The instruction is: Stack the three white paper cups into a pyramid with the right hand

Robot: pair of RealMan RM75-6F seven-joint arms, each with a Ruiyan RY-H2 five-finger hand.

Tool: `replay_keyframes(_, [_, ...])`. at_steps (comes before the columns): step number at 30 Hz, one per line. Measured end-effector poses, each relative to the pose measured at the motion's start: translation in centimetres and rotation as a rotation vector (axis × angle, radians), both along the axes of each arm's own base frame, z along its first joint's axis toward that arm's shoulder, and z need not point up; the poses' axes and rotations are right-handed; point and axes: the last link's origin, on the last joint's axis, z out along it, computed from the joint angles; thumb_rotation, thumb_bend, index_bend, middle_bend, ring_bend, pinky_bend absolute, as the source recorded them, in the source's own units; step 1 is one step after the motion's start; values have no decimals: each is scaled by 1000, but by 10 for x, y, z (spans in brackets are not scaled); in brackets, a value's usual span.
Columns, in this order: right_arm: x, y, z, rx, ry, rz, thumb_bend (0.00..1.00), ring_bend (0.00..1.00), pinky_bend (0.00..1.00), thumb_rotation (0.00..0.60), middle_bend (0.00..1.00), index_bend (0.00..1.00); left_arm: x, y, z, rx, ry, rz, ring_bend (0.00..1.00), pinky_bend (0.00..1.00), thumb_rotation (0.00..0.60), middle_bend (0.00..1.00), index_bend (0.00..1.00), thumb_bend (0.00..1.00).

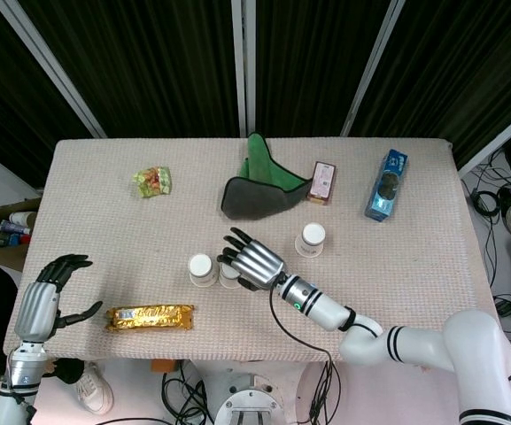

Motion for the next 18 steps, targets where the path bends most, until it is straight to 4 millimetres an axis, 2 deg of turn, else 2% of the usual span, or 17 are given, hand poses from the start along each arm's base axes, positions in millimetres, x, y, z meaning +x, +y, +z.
replay_keyframes(6, [-1,2,4,-3,6,5,339,49,48,600,222,149,1,1,-1,-4,-2,-6,173,209,600,234,278,153])
replay_keyframes(11, [-3,5,11,-11,-6,1,292,49,46,600,215,133,2,3,0,-3,2,-11,173,209,600,234,278,153])
replay_keyframes(14, [-6,5,23,-32,-14,-5,265,49,46,600,221,132,3,3,1,-2,7,-14,173,208,600,234,278,153])
replay_keyframes(18, [-20,0,53,-97,-18,-41,250,49,48,600,238,130,3,4,2,-2,12,-17,172,209,600,234,278,153])
